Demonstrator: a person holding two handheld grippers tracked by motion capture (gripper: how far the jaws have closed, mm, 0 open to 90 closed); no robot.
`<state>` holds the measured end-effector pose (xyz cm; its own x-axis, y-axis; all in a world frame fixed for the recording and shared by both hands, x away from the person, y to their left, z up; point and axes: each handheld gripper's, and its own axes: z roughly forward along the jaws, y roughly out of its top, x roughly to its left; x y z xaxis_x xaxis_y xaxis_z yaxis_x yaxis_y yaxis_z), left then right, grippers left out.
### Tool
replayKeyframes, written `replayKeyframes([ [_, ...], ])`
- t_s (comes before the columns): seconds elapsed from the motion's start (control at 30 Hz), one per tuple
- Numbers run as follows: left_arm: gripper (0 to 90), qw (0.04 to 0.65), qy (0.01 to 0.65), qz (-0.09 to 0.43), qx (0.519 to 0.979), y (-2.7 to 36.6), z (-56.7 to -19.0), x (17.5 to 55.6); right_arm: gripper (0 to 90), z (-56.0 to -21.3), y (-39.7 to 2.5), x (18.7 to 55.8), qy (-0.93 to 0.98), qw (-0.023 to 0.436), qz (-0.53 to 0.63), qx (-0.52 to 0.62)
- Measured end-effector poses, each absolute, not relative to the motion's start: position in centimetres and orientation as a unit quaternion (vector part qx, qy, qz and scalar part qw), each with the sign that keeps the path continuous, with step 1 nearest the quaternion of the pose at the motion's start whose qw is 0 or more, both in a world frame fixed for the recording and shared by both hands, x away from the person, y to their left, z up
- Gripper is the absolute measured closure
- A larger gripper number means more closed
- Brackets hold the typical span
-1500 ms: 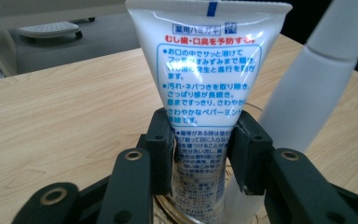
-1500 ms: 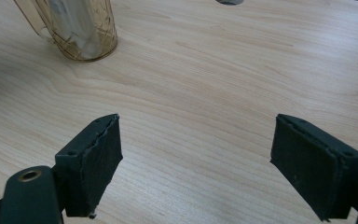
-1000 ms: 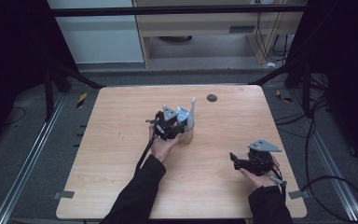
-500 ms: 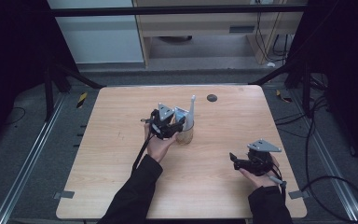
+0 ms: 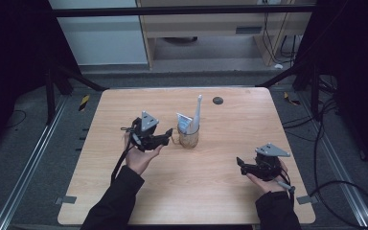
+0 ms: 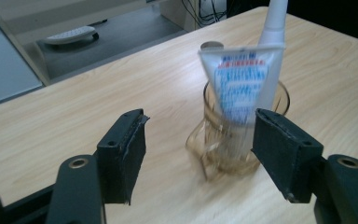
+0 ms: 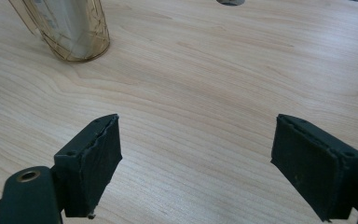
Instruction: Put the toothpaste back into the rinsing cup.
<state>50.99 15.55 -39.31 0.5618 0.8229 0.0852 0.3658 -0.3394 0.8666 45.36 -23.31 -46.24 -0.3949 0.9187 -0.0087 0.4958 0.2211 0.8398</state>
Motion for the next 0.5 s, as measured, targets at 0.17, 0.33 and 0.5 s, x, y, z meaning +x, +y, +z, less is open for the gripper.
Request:
replayKeyframes([
  [0.17,31.3,0.405,0.399,0.267,0.778,18.7,-40.6,49.3,15.2,-46.4,-23.5,45.3,0.734,0.267,0.394,0.484],
  [0.33,29.5,0.38,0.423,0.261,0.781,21.9,-42.8,47.5,14.7,-46.5,-23.9,45.2,0.735,0.268,0.391,0.485],
  [0.5,28.9,0.376,0.457,0.25,0.767,25.1,-44.9,46.2,14.1,-46.7,-24.1,45.2,0.736,0.267,0.386,0.489],
])
